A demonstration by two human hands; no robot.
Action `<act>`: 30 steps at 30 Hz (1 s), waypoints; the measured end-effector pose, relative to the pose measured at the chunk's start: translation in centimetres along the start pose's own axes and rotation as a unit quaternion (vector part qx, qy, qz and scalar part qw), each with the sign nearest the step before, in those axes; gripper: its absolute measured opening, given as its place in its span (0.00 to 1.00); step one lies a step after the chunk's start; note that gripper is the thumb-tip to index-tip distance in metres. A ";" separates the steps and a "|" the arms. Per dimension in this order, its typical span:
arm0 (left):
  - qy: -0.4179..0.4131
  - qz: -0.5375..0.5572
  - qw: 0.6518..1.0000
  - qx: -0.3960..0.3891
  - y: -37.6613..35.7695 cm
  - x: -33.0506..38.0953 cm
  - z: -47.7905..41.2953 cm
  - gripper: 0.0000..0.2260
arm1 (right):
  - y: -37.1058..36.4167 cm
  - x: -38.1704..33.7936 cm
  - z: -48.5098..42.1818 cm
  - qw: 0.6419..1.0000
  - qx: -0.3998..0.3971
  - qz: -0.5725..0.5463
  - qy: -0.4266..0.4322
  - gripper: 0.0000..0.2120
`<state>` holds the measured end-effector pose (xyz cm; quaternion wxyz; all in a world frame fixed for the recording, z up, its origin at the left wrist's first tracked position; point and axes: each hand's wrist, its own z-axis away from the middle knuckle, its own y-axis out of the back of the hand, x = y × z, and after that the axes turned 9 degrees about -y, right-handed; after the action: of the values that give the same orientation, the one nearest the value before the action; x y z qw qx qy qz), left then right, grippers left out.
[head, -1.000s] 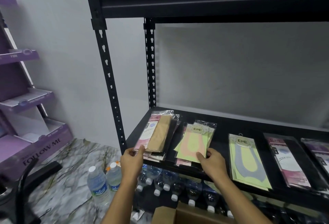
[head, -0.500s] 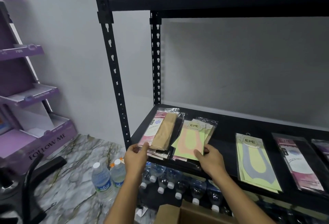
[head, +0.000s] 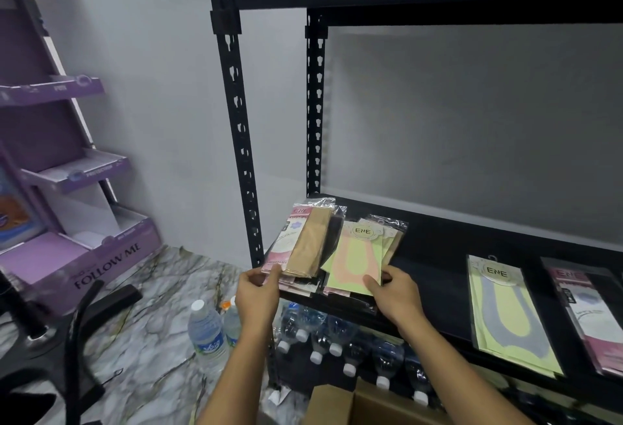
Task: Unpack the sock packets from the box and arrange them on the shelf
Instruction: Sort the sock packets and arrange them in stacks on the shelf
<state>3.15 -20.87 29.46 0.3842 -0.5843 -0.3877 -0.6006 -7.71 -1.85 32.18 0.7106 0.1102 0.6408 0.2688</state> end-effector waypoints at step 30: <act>0.012 0.288 0.955 -0.066 0.2 4.1 6.1 0.16 | 4.7 0.4 3.9 0.951 0.095 -0.293 -0.014 0.12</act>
<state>5.71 -15.36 33.69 0.5057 -0.6881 -0.1580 -0.4958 -5.06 3.00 34.85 0.7533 -0.0119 0.6574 -0.0154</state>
